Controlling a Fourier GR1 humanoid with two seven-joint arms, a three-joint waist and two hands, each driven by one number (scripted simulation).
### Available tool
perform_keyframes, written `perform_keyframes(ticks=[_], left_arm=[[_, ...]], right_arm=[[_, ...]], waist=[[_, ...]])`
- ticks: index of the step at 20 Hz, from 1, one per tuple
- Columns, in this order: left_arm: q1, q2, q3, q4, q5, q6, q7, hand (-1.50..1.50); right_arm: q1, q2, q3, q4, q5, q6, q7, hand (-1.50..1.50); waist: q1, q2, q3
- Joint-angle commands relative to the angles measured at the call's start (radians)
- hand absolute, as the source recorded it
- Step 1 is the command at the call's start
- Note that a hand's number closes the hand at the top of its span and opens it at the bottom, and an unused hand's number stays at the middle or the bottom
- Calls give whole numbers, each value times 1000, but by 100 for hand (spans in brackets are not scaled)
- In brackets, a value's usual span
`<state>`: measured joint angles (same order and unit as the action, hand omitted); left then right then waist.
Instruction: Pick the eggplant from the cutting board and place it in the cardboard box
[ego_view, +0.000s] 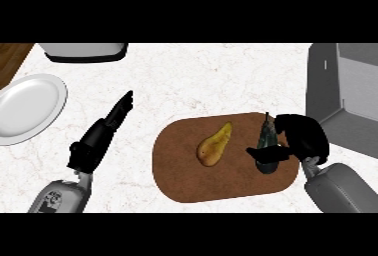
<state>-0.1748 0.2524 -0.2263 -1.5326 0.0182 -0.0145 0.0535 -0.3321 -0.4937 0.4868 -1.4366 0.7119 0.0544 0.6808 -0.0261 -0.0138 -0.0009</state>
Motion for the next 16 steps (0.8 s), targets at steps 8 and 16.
perform_keyframes(ticks=[8,16], left_arm=[[-33,12,43,0,13,-41,18,0],[21,-23,27,35,-21,-23,-30,0]], right_arm=[[275,-363,-264,-404,-41,-140,-256,150],[453,-402,-523,-802,-222,-97,-193,150]], waist=[[-2,8,0],[-8,7,0]])
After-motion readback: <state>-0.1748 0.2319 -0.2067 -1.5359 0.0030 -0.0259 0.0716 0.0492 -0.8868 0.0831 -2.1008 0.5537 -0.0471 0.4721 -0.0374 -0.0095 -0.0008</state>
